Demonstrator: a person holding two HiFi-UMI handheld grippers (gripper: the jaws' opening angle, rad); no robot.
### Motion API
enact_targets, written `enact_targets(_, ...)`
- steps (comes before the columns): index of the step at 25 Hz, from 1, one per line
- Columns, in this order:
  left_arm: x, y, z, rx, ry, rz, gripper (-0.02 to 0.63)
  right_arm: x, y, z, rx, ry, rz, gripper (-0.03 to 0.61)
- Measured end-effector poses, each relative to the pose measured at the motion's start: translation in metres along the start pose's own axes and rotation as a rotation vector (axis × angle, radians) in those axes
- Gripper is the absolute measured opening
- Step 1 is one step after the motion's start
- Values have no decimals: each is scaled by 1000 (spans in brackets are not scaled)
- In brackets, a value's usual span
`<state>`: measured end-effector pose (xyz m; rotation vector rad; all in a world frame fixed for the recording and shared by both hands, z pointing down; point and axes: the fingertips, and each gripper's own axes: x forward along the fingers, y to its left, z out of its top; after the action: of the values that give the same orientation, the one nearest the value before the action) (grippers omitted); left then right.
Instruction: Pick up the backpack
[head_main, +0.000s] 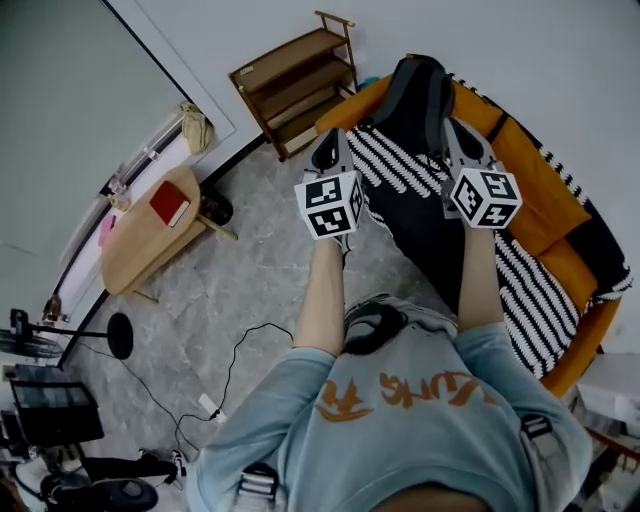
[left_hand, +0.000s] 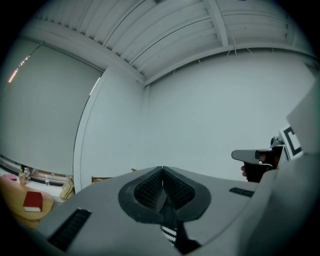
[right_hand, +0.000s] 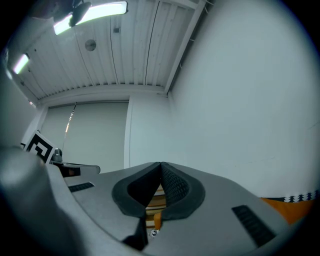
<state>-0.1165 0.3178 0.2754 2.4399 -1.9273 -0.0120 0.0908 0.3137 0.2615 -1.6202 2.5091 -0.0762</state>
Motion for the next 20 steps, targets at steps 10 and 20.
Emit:
enact_targets(10,11,21,4,12,-8,43,21,26,-1,-4,14,-7,38,-3)
enact_targets(20,58,35,-9,6,-17,27,21,64,-30,-20,12,-4,12,-3)
